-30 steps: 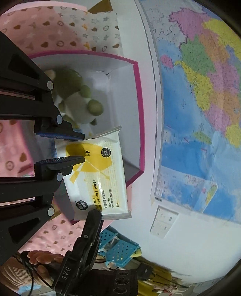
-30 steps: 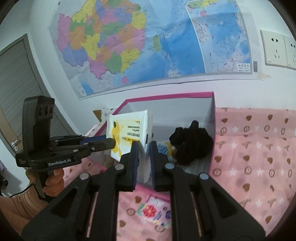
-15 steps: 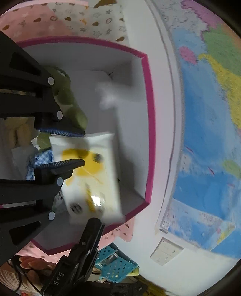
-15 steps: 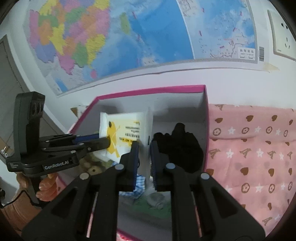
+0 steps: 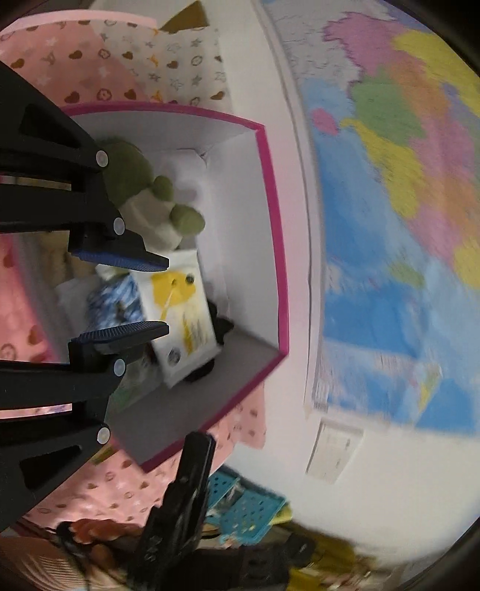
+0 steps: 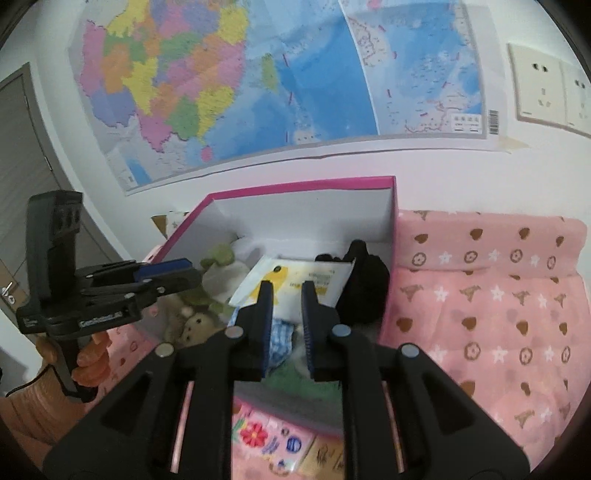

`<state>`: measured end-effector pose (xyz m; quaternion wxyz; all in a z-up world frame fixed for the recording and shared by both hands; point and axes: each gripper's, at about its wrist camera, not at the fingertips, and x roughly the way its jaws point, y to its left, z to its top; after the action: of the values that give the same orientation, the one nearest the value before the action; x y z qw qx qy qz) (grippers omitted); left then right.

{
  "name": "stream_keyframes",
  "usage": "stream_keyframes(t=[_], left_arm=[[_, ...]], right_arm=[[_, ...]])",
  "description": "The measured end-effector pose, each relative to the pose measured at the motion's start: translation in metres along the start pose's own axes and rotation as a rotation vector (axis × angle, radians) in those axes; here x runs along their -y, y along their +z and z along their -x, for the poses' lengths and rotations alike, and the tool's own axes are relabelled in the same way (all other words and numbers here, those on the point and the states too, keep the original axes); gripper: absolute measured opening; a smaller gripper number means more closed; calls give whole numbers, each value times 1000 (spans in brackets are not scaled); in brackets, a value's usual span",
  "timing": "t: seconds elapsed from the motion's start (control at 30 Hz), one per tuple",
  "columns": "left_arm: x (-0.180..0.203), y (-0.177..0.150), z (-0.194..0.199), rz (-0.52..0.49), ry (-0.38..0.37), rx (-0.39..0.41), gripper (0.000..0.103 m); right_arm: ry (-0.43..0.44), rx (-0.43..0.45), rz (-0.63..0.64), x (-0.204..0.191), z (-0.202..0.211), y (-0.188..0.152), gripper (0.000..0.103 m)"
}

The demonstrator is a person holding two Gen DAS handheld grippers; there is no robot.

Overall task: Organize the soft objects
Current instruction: 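Lift the wet wipes packet into the magenta box and open the right tool, then lower the right tool onto the beige tissue pack and grasp it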

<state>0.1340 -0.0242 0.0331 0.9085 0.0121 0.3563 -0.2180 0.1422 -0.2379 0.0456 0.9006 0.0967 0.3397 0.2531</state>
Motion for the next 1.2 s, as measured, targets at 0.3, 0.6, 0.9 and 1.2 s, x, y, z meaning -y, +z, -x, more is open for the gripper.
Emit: stream_keyframes(t=[0.3, 0.6, 0.9, 1.2], left_arm=[[36, -41, 30, -64, -5, 20, 28], [51, -76, 34, -52, -5, -22, 28], [56, -104, 9, -46, -2, -107, 28], [59, -113, -13, -35, -23, -163, 28]], right_arm=[[39, 30, -25, -2, 44, -45, 22], [57, -11, -33, -16, 51, -95, 30], [48, -95, -112, -4, 30, -131, 31], [12, -116, -131, 5, 20, -134, 31]])
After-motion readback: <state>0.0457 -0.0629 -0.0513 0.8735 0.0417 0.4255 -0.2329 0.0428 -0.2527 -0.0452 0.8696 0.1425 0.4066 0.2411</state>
